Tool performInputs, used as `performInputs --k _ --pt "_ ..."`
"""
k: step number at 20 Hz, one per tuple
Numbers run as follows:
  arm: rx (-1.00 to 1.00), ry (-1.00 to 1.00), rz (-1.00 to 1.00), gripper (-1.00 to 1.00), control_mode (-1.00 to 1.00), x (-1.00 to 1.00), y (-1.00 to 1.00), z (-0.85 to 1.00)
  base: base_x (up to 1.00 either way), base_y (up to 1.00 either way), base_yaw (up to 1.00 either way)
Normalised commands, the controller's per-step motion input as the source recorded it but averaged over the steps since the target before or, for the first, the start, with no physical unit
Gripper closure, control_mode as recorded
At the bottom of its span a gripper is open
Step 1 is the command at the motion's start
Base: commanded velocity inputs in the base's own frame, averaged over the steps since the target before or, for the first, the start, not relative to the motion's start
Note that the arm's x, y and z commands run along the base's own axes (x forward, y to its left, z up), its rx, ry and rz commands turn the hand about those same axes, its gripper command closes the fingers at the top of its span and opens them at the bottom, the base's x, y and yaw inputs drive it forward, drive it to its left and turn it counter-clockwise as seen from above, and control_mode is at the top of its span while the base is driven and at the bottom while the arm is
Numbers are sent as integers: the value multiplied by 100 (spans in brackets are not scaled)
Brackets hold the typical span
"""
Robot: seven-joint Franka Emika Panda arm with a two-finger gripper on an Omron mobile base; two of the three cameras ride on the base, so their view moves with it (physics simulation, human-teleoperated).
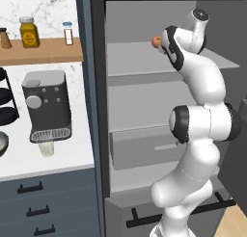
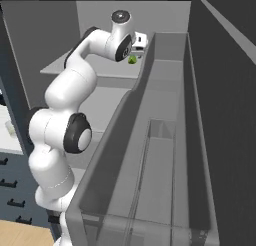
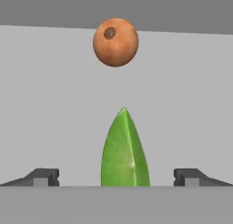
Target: Grab a lemon wedge from the fridge and one ice cube from the ice bowl, and put them in the glass of lemonade.
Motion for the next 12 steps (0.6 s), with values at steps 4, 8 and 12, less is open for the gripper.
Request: performInputs --k 4,8,12 --pt "1 0 0 -100 -100 11 -7 -2 0 0 0" --pt "0 1 2 -100 -100 9 0 -8 0 0 0" --pt "0 1 3 -100 -100 0 1 -31 0 0 0"
